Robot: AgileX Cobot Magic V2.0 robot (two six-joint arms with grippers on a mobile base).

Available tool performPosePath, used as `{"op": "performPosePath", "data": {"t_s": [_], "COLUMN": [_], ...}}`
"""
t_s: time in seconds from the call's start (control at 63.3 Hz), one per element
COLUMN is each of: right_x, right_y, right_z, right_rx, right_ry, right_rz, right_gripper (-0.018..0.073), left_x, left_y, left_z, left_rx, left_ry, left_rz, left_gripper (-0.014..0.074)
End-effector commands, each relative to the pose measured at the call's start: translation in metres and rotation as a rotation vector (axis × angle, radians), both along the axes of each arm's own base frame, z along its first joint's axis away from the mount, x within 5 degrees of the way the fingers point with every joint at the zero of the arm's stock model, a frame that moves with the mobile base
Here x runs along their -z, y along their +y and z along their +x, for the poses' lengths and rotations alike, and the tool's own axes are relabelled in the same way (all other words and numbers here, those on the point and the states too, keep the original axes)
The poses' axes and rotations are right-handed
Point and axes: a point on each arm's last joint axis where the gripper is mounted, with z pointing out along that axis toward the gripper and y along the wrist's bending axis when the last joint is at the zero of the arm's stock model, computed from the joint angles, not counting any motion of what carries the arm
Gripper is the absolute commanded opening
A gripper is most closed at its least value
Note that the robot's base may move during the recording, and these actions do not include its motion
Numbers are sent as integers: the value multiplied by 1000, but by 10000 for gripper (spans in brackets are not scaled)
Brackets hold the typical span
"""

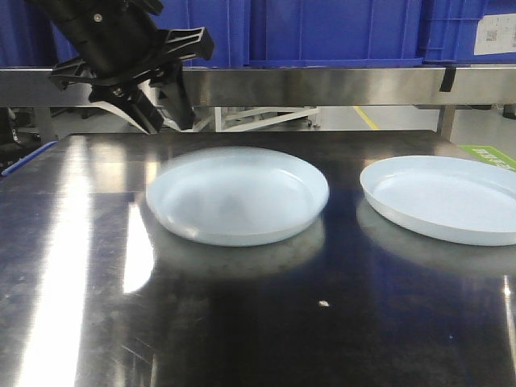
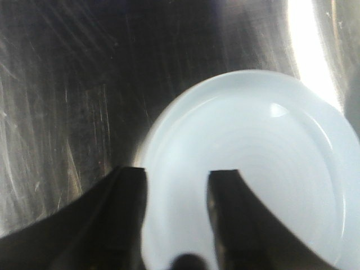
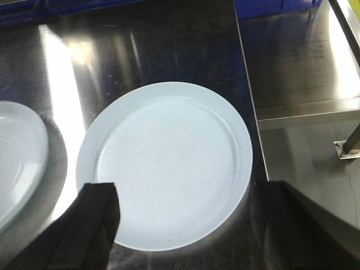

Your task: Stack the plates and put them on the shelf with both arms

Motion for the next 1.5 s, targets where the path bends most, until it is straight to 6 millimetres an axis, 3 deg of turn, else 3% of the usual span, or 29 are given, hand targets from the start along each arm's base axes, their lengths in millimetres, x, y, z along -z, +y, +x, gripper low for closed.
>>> {"op": "performPosePath", "data": {"t_s": [0.0,0.269,0.348,0.443,0.506,0.711,1.075,1.201,1.328,1.486], "right_x": [-19,-19,-19,-19,-19,-19,-19,-19,-19,-19], "right_y": [-1,-1,-1,-1,-1,-1,-1,-1,-1,-1], "right_z": [5,5,5,5,5,5,5,5,5,5], "right_rx": [4,4,4,4,4,4,5,5,5,5], "right_ry": [-121,-121,-121,-121,-121,-122,-124,-124,-124,-124], "right_rz": [0,0,0,0,0,0,0,0,0,0], "right_gripper": [592,592,592,592,592,592,592,592,592,592], "left_x": [-32,-45,-60,-83,-100,-152,-223,-229,-220,-188], "left_y": [-2,-1,1,6,9,35,123,152,167,170], "left_z": [-1,-5,-8,-12,-16,-40,-97,-120,-148,-179], "left_rx": [-9,-9,-8,-15,-21,-65,-272,-375,-439,-443], "left_ry": [-115,-146,-179,-241,-296,-454,-718,-786,-841,-826], "left_rz": [-63,-78,-95,-124,-149,-212,-197,-176,-167,-123], "left_gripper": [440,401,298,67,113,95,99,99,99,99]}}
